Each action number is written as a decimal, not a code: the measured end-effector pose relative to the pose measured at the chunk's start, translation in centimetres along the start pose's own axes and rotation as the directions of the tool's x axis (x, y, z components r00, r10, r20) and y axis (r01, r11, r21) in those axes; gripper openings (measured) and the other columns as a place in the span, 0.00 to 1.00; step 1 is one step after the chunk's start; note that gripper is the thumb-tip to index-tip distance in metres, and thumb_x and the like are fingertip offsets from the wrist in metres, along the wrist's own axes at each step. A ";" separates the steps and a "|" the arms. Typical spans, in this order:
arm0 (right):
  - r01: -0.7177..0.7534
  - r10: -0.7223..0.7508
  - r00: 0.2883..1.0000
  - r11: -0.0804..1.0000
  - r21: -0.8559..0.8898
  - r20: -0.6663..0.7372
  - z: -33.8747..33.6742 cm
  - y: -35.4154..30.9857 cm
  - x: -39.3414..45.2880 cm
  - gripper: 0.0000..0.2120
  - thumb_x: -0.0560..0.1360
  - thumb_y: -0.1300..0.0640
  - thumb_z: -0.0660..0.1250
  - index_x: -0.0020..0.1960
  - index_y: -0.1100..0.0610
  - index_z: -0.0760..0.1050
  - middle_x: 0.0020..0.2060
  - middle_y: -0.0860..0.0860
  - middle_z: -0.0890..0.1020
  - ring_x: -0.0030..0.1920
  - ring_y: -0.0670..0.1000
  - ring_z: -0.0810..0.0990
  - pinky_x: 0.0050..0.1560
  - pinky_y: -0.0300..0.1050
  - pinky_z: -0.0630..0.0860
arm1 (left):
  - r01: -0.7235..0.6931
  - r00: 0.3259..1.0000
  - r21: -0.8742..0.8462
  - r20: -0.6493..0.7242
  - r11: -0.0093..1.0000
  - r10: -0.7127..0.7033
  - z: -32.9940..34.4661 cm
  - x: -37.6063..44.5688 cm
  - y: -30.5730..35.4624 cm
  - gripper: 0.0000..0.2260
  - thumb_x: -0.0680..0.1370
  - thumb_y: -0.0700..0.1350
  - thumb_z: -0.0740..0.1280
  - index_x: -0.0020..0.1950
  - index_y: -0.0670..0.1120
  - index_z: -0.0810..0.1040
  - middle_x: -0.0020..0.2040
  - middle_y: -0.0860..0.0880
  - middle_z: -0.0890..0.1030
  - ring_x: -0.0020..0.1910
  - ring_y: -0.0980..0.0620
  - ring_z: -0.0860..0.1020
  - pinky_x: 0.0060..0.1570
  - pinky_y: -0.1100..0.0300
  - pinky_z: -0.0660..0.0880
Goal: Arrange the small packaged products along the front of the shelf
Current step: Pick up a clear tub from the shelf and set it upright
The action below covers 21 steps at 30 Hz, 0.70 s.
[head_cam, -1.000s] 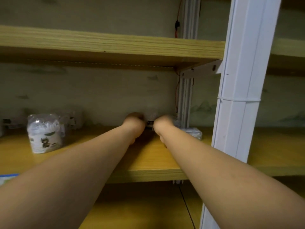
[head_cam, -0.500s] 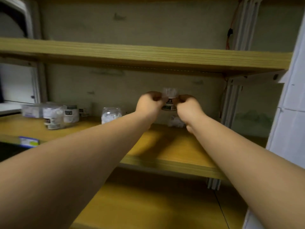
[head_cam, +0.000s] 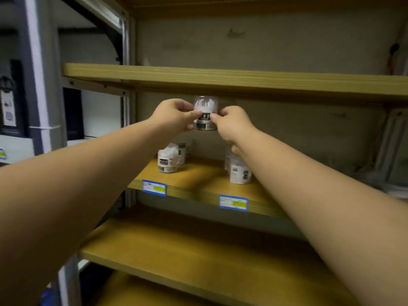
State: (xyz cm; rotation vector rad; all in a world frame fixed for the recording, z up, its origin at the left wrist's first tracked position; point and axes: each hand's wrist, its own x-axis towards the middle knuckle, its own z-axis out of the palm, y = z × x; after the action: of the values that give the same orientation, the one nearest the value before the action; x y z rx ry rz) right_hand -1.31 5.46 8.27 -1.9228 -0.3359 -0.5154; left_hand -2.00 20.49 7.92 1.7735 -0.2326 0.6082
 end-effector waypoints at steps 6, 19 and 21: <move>-0.063 0.061 0.997 0.998 0.029 0.052 8.8 -0.8 -2.1 0.06 0.80 0.57 0.65 0.53 0.58 0.80 0.40 0.49 0.81 0.38 0.47 0.78 0.32 0.38 0.69 | 0.078 0.990 0.054 0.117 0.995 -0.084 -8.4 -0.1 -4.3 0.12 0.75 0.43 0.74 0.56 0.41 0.80 0.51 0.41 0.83 0.46 0.48 0.83 0.52 0.51 0.82; -0.194 0.206 0.972 0.975 -0.106 0.112 13.8 3.3 -4.8 0.14 0.77 0.57 0.70 0.61 0.60 0.78 0.50 0.53 0.84 0.50 0.51 0.84 0.55 0.49 0.81 | 0.085 0.955 0.223 0.260 0.971 -0.143 -11.5 -1.8 -11.6 0.11 0.73 0.45 0.75 0.53 0.45 0.80 0.49 0.45 0.83 0.48 0.46 0.84 0.51 0.48 0.83; -0.207 0.224 0.967 0.969 -0.135 0.122 14.1 3.8 -4.7 0.15 0.77 0.56 0.70 0.61 0.59 0.79 0.52 0.55 0.85 0.51 0.51 0.83 0.57 0.52 0.80 | 0.052 0.957 0.278 0.261 0.959 -0.128 -11.2 -1.7 -12.4 0.11 0.73 0.47 0.75 0.53 0.46 0.80 0.47 0.48 0.84 0.47 0.48 0.85 0.52 0.48 0.82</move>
State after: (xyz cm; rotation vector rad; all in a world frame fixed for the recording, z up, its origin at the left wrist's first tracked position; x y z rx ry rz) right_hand -0.80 16.94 -1.88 -2.0887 -0.1817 -0.2652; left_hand -0.93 34.43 -1.42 2.1221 -0.2679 0.3338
